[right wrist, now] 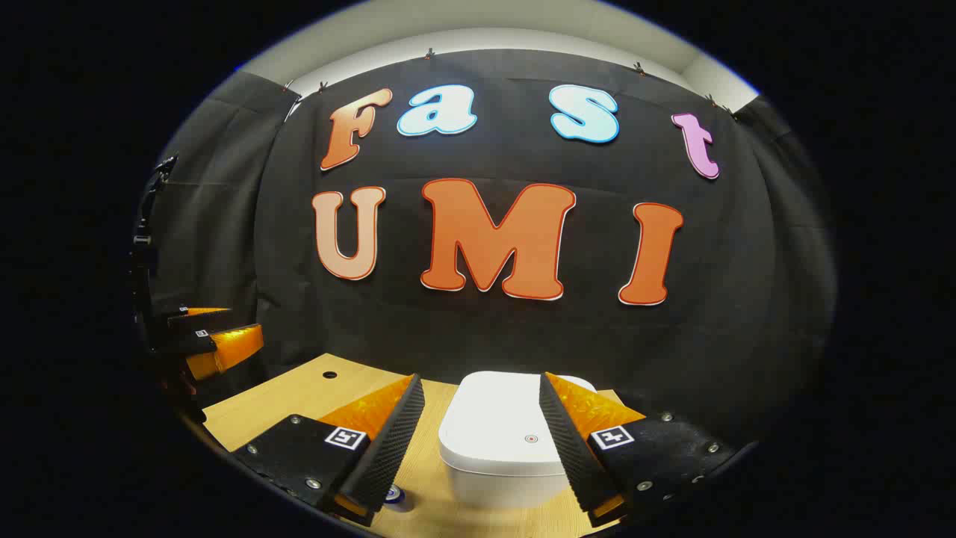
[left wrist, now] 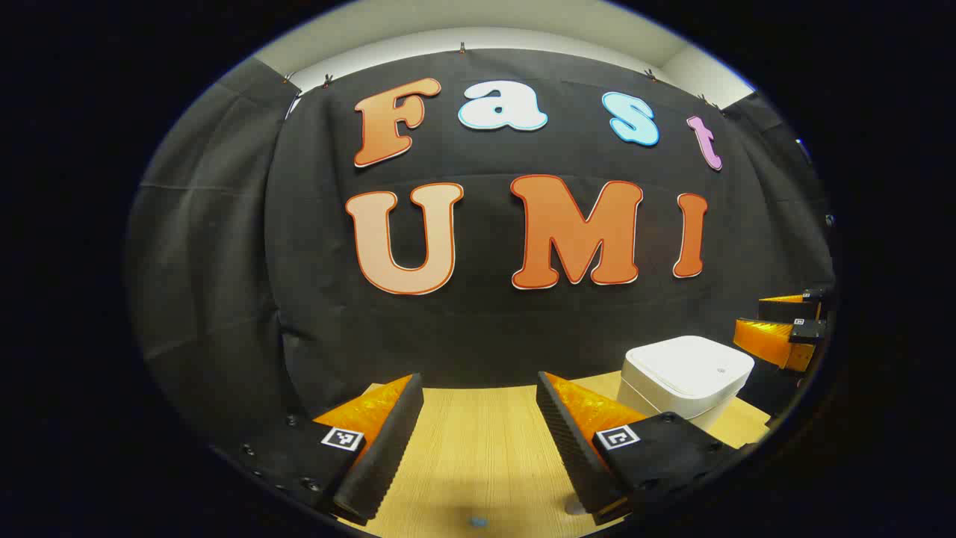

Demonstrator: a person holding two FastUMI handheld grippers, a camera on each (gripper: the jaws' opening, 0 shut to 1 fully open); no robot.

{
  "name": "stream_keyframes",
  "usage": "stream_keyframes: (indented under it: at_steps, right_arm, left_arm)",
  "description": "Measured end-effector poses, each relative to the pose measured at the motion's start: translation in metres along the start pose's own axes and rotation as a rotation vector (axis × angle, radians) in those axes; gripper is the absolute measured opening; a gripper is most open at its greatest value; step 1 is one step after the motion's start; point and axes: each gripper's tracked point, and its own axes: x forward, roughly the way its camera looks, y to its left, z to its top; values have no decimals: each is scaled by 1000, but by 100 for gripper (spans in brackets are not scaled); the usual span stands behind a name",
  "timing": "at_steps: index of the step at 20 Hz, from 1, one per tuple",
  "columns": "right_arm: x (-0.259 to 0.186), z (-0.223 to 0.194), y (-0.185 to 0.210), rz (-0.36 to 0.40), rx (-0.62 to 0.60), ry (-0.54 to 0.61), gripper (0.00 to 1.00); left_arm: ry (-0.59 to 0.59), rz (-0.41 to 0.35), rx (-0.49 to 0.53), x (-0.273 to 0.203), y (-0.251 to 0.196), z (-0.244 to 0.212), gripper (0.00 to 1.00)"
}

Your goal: Press the lid of the desktop garbage bin to open it, pick up the crumpled paper on the desktop and throw it into the bin, then pick up the pop can on the desktop and drop it into the bin, and finally close the garbage bin lid.

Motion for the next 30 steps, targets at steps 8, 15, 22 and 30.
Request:
stream_keyframes:
  at_steps: [8, 15, 22, 30]
  right_arm:
    - [0, 4, -4, -12, -12, -5, 93]
    - [2, 2, -8, -8, -19, 6, 94]
    - [7, 7, -16, -21, -38, 1, 94]
    - [11, 10, -41, -61, -43, 20, 75]
  left_arm:
    - [-13, -23, 28, 1, -9, 2, 97]
    - [-10, -19, 45, 2, -9, 0, 97]
    - [-7, -8, 43, 3, -5, -1, 98]
    - [11, -6, 40, 2, -6, -8, 98]
